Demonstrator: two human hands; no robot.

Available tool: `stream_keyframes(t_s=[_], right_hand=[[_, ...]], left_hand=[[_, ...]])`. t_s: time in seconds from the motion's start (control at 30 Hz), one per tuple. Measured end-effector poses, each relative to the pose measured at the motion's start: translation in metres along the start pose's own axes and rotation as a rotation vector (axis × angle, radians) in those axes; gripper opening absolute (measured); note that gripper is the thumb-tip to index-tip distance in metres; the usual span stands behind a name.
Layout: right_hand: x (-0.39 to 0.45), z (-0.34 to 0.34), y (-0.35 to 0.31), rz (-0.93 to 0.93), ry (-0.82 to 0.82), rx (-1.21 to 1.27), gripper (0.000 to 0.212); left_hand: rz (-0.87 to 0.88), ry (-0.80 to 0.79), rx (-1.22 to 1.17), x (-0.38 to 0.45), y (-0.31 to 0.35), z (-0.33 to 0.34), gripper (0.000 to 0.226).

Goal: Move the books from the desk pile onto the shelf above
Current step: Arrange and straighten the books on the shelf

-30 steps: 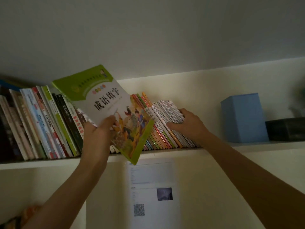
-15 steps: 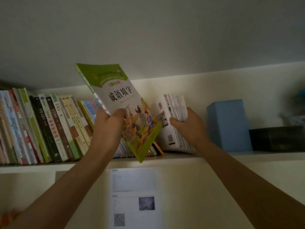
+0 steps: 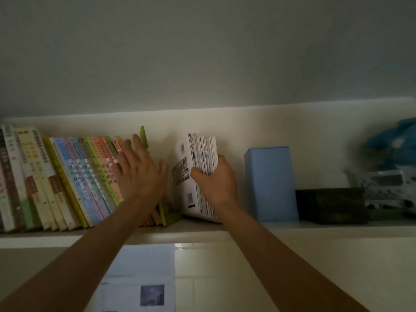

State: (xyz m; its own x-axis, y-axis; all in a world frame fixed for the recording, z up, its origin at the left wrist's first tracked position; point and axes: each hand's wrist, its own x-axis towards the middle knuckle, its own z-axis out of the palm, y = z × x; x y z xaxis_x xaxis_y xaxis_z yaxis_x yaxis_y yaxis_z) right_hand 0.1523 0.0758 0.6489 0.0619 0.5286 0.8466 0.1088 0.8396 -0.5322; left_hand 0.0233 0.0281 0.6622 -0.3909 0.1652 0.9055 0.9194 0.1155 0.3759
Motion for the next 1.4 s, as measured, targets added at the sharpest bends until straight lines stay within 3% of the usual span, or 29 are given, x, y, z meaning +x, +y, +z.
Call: stream_keyframes(t_s=[0.13, 0.23, 0.33, 0.5, 0.67, 0.83, 0.93, 0.97, 1.03, 1.23, 1.4], right_hand=[[-0.003, 0.002, -0.005, 0.030, 0.001, 0.003, 0.036], [-0.003, 0.006, -0.011, 0.038, 0.035, -0.026, 0.035], [-0.007, 0.012, -0.019, 0.036, 0.075, -0.045, 0.032], [-0.016, 0.023, -0.025, -0.058, 0.031, -0.089, 0.032], [-0.013, 0.039, -0.031, -0.096, -0.103, -0.154, 0.034], [-0.013, 0.042, -0.034, -0.065, -0.574, -0.195, 0.074], [-0.009, 0.043, -0.034, -0.054, -0.718, -0.217, 0.115], [-0.008, 0.043, -0.034, -0.062, -0.720, -0.233, 0.117], [-0.010, 0.042, -0.033, -0.086, -0.668, -0.266, 0.102], [-0.019, 0.060, -0.031, -0.127, -0.424, -0.260, 0.065], [-0.032, 0.089, -0.044, -0.119, -0.260, -0.207, 0.067]], left_hand=[[0.087, -0.027, -0.105, 0.003, -0.017, -0.002, 0.066], [0.216, -0.185, -0.192, -0.004, -0.050, -0.014, 0.086], [0.384, -0.235, -0.181, -0.012, -0.079, -0.027, 0.104], [0.237, -0.296, 0.135, 0.003, -0.075, -0.023, 0.114], [0.217, -0.282, 0.029, 0.002, -0.064, -0.004, 0.120], [0.356, -0.260, -0.080, -0.005, -0.110, -0.039, 0.117], [0.103, -0.276, 0.150, -0.007, -0.149, -0.052, 0.131], [-0.002, -0.311, 0.186, -0.004, -0.159, -0.056, 0.136], [-0.101, -0.380, 0.140, 0.002, -0.171, -0.061, 0.141], [-0.023, -0.457, 0.026, 0.017, -0.187, -0.059, 0.138], [0.002, -0.473, 0.004, 0.026, -0.199, -0.065, 0.140]])
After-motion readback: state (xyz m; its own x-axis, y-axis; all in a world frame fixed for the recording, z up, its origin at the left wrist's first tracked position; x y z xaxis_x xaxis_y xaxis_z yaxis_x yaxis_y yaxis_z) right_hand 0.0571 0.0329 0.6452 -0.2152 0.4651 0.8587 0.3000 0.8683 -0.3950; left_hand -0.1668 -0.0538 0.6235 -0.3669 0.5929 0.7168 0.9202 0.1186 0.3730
